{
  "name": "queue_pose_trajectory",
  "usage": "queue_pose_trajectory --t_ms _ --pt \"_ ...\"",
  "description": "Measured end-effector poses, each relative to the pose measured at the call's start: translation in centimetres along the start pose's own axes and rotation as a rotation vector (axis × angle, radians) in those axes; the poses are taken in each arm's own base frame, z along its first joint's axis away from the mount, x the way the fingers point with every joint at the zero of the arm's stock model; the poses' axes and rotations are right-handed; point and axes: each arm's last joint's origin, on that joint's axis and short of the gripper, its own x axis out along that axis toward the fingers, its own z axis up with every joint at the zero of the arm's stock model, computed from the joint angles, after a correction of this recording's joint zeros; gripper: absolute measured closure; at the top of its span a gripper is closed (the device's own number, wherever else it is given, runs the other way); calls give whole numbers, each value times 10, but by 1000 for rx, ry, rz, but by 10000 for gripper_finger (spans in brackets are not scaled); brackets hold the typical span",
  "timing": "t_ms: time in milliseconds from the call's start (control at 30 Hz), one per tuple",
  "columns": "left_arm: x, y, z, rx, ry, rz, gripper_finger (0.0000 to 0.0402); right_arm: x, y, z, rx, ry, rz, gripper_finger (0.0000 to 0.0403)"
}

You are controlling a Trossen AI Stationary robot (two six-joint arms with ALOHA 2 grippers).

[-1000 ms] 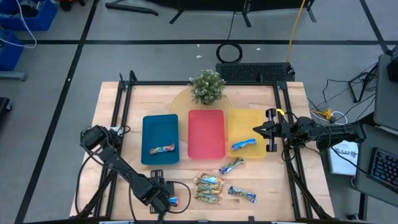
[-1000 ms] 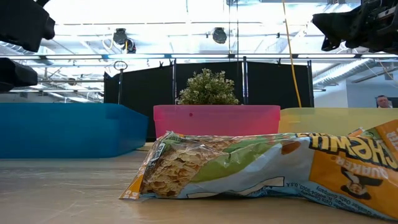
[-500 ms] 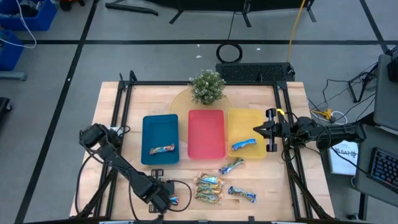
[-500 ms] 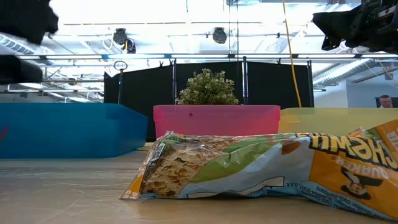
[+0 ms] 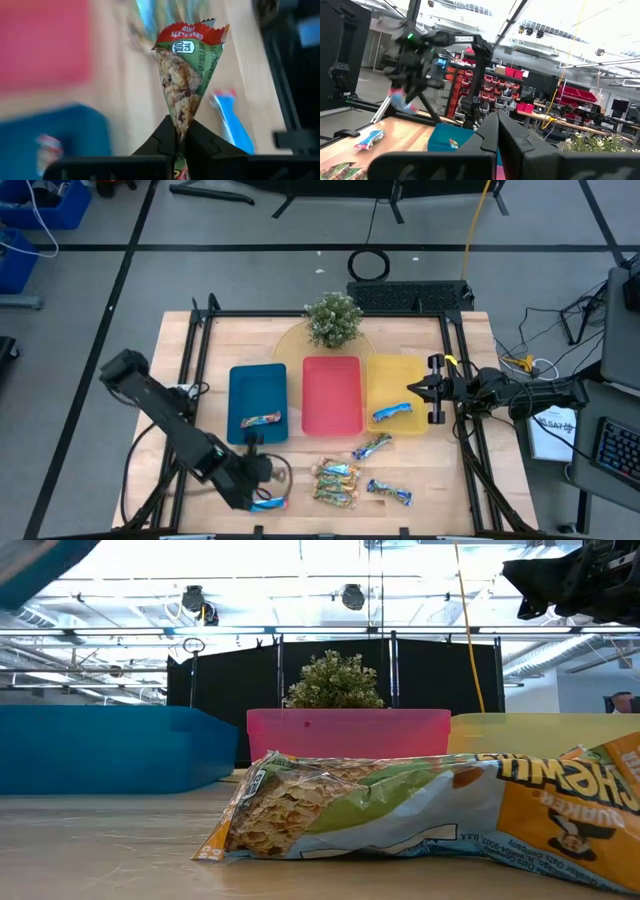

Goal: Pick and place Granola Bars by type
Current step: Put the red granola bar into the blue bin

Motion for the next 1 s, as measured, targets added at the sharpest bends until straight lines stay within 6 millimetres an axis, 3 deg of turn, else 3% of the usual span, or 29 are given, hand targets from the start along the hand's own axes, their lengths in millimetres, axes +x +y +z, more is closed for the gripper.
queue_pose_trajectory --t_ms 200,367,500,700,867,1000 --pt "-57 35 4 44 -187 106 365 0 0 1 -21 -15 -4 403" --pt "-74 82 -3 -36 -113 229 386 0 0 1 -20 -14 -4 403" --pt "-62 113 -9 -61 78 287 373 0 0 1 -7 -14 -4 403" --pt "-20 145 -17 -90 226 296 375 0 0 1 34 -13 -3 403" --pt "21 163 -40 -113 290 244 388 0 0 -2 37 16 4 403" --pt "42 169 -58 -165 271 225 366 0 0 -2 63 18 4 403"
